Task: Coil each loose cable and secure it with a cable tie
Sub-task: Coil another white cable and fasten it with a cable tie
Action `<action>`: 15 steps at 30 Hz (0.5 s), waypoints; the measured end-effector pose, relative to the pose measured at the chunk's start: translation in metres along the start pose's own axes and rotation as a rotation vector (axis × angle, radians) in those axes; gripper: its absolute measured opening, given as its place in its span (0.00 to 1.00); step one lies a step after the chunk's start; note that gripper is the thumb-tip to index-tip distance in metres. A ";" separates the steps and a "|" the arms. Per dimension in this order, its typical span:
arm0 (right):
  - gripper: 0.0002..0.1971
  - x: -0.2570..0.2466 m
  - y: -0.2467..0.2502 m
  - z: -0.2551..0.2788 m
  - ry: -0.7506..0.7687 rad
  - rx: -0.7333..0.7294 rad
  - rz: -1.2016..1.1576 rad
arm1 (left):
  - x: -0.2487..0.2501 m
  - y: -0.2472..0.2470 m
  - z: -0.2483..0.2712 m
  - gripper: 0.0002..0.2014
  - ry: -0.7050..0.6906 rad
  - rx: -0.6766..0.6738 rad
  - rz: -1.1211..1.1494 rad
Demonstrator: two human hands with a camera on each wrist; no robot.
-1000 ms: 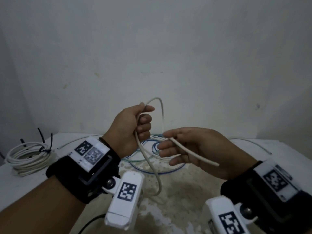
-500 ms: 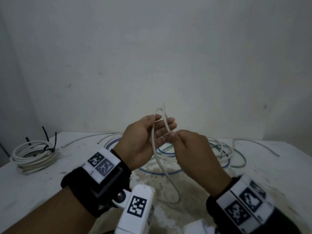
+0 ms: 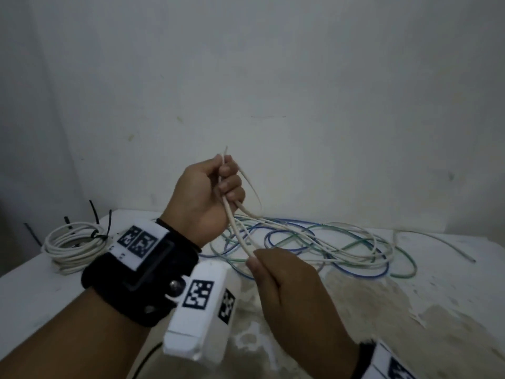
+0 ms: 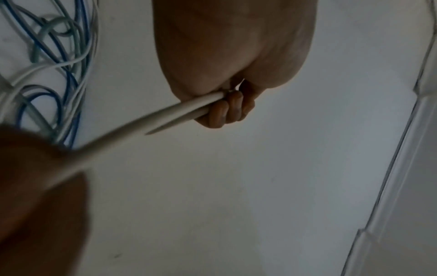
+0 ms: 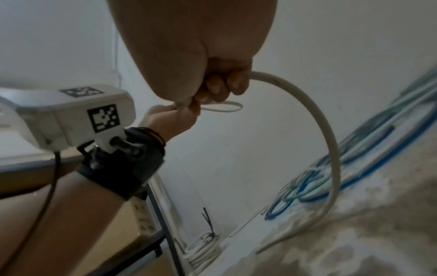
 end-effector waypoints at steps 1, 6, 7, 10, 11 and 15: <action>0.18 0.000 0.000 0.003 0.053 0.006 0.044 | 0.008 0.003 -0.002 0.12 -0.003 -0.001 0.020; 0.15 0.029 0.001 0.008 0.179 -0.031 0.192 | 0.047 0.014 -0.006 0.06 -0.013 -0.035 -0.014; 0.15 0.039 0.006 0.005 0.164 -0.013 0.219 | 0.053 0.015 -0.005 0.06 -0.026 -0.048 -0.036; 0.20 0.065 0.029 -0.011 0.124 0.057 0.201 | 0.070 0.016 -0.003 0.07 -0.060 -0.072 -0.081; 0.23 0.071 0.039 -0.019 0.130 0.083 0.201 | 0.074 0.016 -0.002 0.07 -0.062 -0.081 -0.093; 0.30 0.082 0.083 -0.051 0.143 0.182 0.245 | 0.094 0.017 -0.001 0.07 -0.104 -0.076 -0.135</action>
Point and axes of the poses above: each hand's wrist, its own z-axis away from the middle knuckle, its own y-axis out of the back of the hand, x = y × z, the point moved 7 cm from there along -z, towards the middle knuckle, and after that the axes turned 13 degrees about -y, right-handed, at the moved point
